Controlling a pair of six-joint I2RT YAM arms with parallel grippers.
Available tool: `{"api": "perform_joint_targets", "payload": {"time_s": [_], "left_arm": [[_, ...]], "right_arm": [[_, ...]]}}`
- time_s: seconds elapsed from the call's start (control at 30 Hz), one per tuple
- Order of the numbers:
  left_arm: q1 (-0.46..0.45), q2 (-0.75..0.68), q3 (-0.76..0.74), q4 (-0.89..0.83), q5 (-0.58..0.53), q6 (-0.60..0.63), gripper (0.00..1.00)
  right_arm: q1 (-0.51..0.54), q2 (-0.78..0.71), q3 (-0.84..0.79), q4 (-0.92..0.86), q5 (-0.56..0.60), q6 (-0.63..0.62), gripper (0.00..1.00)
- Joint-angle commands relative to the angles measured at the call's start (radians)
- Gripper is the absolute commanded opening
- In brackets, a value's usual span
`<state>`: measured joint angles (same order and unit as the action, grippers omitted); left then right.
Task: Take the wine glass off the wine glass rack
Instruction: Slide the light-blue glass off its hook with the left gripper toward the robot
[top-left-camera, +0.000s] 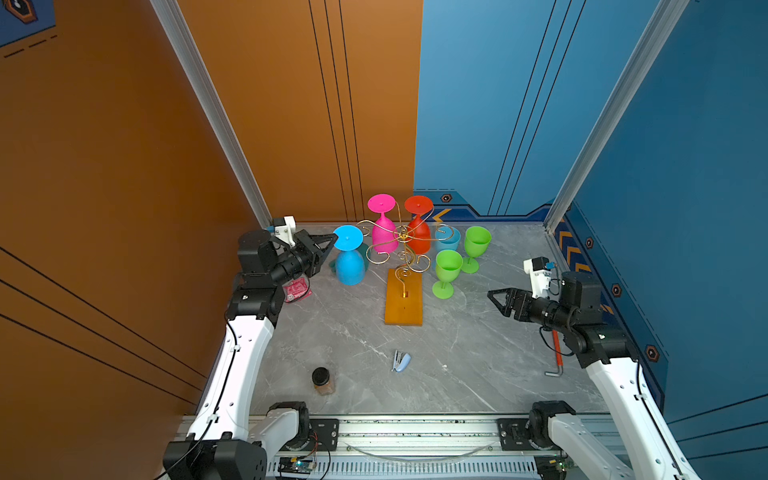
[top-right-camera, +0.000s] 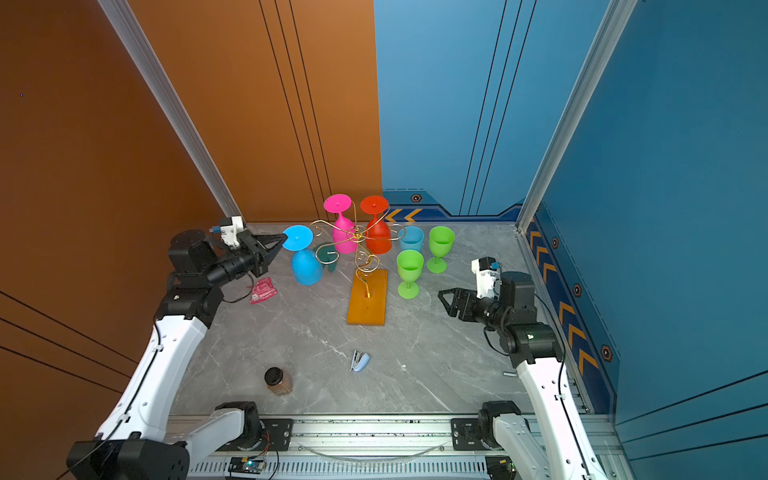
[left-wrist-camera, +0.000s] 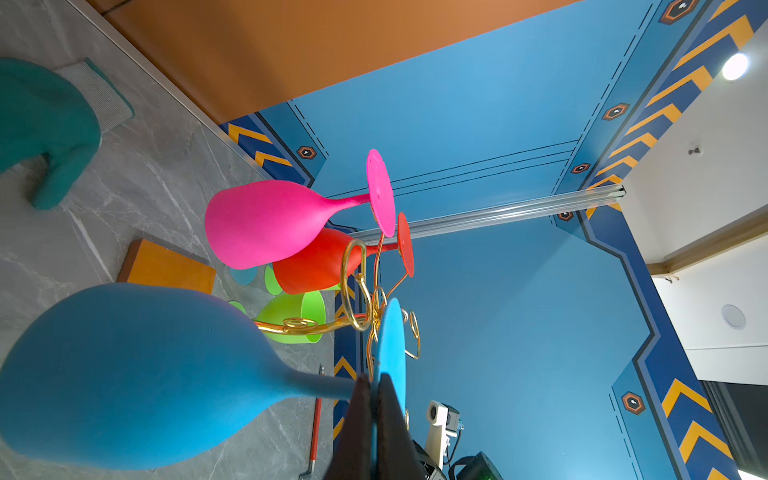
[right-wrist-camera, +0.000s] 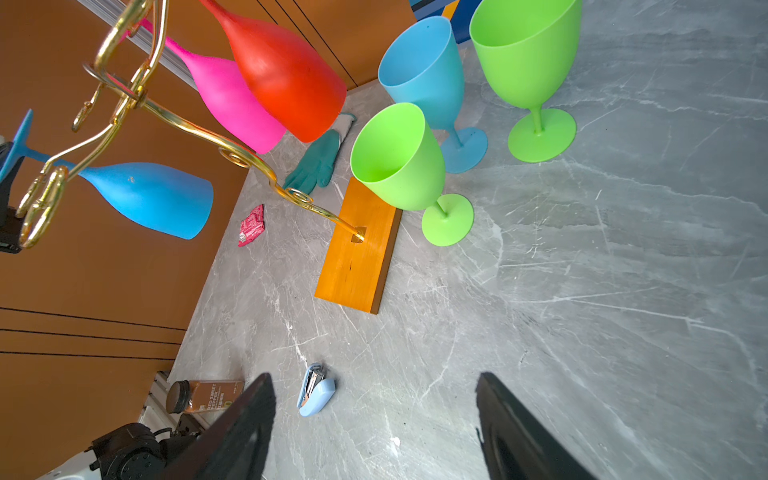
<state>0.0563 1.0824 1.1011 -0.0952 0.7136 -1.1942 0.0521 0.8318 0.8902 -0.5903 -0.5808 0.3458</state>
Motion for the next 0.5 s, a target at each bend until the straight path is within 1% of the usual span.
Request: {"api": "perform_joint_targets", "payload": {"time_s": [0.0, 0.07, 0.1, 0.2, 0.3, 0.47], "left_arm": [[0.027, -0.042, 0.007, -0.005, 0.012, 0.032, 0.00], [0.038, -0.051, 0.028, -0.065, -0.005, 0.080, 0.00], [0.040, -0.057, 0.045, -0.126, -0.020, 0.119, 0.00], [0.041, -0.077, 0.102, -0.288, -0.085, 0.254, 0.00], [0.042, -0.100, 0.141, -0.404, -0.151, 0.361, 0.00], [0.042, -0.145, 0.143, -0.477, -0.193, 0.464, 0.00]], "right_arm": [[-0.005, -0.009, -0.011, 0.014, -0.029, 0.013, 0.78], [-0.005, -0.007, -0.010, 0.011, -0.034, 0.013, 0.78], [-0.005, -0.004, -0.008, 0.010, -0.036, 0.013, 0.78], [-0.001, 0.007, -0.004, 0.007, -0.040, 0.013, 0.78], [0.002, 0.016, -0.001, 0.007, -0.042, 0.013, 0.78], [0.009, 0.030, 0.008, 0.006, -0.042, 0.015, 0.78]]}}
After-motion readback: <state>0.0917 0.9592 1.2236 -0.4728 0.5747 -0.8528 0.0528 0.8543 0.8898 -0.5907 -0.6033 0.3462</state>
